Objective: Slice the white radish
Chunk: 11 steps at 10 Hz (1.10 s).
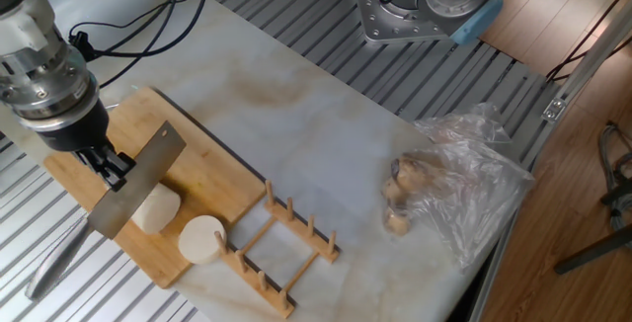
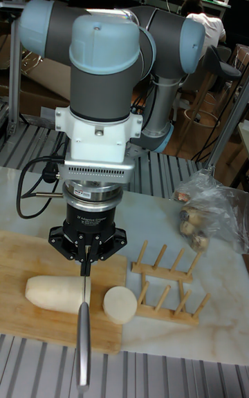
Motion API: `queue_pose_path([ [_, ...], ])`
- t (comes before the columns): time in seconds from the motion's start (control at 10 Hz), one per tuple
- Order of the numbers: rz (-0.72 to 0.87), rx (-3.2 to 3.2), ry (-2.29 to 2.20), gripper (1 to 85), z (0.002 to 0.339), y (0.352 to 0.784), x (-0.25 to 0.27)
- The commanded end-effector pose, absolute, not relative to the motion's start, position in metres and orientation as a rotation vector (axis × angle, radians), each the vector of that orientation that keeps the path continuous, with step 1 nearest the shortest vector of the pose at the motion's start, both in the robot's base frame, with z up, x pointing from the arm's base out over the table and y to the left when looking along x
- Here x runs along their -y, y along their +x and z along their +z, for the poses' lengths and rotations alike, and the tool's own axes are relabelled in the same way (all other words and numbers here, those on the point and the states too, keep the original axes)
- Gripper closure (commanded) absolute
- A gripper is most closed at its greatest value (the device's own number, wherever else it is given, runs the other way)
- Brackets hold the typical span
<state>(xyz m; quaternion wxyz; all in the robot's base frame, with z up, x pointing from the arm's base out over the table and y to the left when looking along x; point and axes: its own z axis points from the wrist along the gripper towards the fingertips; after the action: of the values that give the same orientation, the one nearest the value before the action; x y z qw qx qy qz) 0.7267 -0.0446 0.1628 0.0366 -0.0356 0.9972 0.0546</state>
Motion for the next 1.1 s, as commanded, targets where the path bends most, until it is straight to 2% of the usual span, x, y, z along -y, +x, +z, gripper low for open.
queue_pose_path([
  [0.0,0.153,-3.047,-0.115,84.3,0.178,0.728,0.041],
  [0.4,0.153,-3.043,-0.098,84.3,0.194,0.725,0.029],
  [1.0,0.234,-3.015,0.06,84.3,0.226,0.707,-0.042],
])
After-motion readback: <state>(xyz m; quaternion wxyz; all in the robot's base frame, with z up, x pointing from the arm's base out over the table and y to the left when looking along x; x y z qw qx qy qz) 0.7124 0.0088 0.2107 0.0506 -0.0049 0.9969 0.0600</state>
